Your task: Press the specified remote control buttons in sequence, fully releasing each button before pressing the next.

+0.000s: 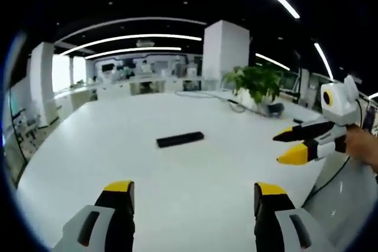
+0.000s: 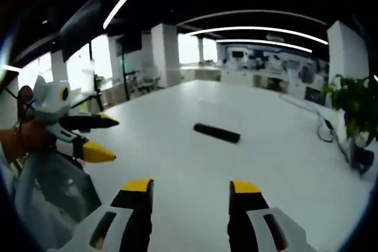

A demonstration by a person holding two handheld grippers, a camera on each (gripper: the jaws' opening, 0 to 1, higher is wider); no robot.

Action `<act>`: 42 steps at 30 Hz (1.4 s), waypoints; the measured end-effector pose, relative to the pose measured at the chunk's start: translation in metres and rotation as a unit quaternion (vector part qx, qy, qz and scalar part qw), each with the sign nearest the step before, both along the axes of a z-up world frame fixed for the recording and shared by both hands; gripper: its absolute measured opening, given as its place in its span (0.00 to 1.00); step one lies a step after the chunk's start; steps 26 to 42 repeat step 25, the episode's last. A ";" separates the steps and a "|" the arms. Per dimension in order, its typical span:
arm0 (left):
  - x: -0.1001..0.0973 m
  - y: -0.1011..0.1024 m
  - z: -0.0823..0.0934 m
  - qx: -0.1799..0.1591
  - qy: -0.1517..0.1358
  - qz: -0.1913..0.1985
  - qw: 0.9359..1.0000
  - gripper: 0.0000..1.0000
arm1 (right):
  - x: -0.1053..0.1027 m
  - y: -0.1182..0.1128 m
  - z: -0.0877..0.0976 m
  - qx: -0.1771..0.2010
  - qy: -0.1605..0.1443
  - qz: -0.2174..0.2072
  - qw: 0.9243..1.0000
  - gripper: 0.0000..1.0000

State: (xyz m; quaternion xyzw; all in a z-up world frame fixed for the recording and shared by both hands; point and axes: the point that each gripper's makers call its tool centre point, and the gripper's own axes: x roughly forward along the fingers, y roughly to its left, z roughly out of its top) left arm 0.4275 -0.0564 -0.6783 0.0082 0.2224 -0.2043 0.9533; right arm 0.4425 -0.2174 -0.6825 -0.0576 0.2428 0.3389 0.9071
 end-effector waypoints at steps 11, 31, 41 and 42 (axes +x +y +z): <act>0.000 0.000 -0.003 0.005 0.002 -0.002 1.000 0.86 | 0.000 -0.004 0.000 -0.008 -0.006 -0.003 1.000 0.48; 0.000 0.001 0.003 -0.003 -0.007 0.006 1.000 0.86 | -0.001 -0.004 -0.003 -0.016 -0.003 -0.001 1.000 0.47; 0.000 0.001 0.003 -0.003 -0.007 0.006 1.000 0.86 | -0.001 -0.004 -0.003 -0.016 -0.003 -0.001 1.000 0.47; 0.000 0.001 0.003 -0.003 -0.007 0.006 1.000 0.86 | -0.001 -0.004 -0.003 -0.016 -0.003 -0.001 1.000 0.47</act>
